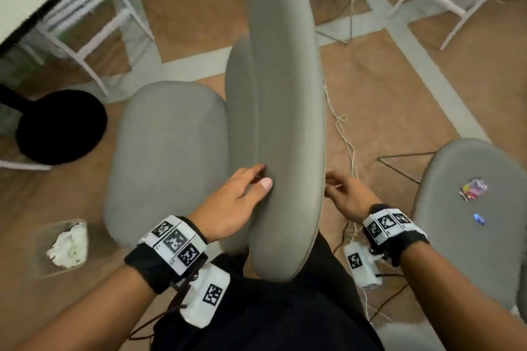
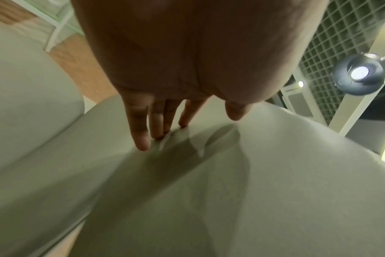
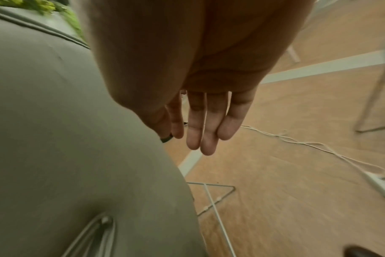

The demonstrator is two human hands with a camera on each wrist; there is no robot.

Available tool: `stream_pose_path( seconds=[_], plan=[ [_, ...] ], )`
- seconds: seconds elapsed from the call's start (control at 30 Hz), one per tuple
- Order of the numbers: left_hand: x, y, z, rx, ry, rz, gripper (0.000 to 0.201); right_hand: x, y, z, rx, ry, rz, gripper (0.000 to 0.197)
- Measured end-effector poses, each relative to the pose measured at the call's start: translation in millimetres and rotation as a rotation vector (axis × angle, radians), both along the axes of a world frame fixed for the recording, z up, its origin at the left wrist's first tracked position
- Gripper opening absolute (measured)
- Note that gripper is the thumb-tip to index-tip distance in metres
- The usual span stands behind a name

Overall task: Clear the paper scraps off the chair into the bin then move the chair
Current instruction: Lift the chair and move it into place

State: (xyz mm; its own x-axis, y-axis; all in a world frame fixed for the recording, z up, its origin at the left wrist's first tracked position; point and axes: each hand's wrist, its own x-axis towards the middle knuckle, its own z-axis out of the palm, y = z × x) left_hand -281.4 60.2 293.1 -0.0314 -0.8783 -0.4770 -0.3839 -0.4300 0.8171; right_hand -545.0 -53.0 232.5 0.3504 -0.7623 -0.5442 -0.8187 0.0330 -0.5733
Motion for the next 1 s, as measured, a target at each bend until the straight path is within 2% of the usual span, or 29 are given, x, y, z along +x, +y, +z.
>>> stream_pose_path(
  seconds=[0.1, 0.2, 0.27, 0.33, 0.4, 0.57, 0.73, 0.83, 1.0],
  plan=[
    [-15.1, -5.0, 19.9, 0.030, -0.062, 0.050, 0.074, 12.2, -57.5, 8.4, -0.072, -0.098, 0.128, 0.018],
    [-38.8, -15.0, 47.5, 0.014, -0.054, 0.187, 0.054, 18.6, -105.8, 21.5, -0.121, -0.202, 0.268, 0.019],
    [-52.0, -22.5, 66.2, 0.046, -0.135, 0.257, 0.048, 20.4, -129.9, 33.0, -0.143, -0.243, 0.374, 0.022],
    [-63.1, -27.3, 81.9, 0.090, -0.271, 0.293, 0.058, 21.4, -151.5, 46.4, -0.195, -0.283, 0.477, 0.023],
    [-76.0, -29.5, 92.4, 0.137, -0.333, 0.337, 0.068, 24.5, -171.6, 61.7, -0.268, -0.337, 0.556, 0.023],
    [-112.9, -47.0, 99.7, 0.229, -0.421, 0.541, 0.073, 46.4, -207.2, 104.4, -0.491, -0.456, 0.746, 0.025],
    [-138.6, -69.1, 92.6, 0.297, -0.570, 0.865, 0.072, 76.2, -230.9, 132.1, -0.771, -0.610, 0.825, 0.011],
    [-147.3, -81.6, 95.3, 0.330, -0.735, 0.948, 0.074, 96.4, -242.7, 136.7, -0.847, -0.604, 0.910, 0.024],
    [-151.4, -91.6, 93.8, 0.411, -0.888, 0.957, 0.079, 137.4, -271.3, 140.8, -0.989, -0.351, 1.210, 0.046]
  ],
)
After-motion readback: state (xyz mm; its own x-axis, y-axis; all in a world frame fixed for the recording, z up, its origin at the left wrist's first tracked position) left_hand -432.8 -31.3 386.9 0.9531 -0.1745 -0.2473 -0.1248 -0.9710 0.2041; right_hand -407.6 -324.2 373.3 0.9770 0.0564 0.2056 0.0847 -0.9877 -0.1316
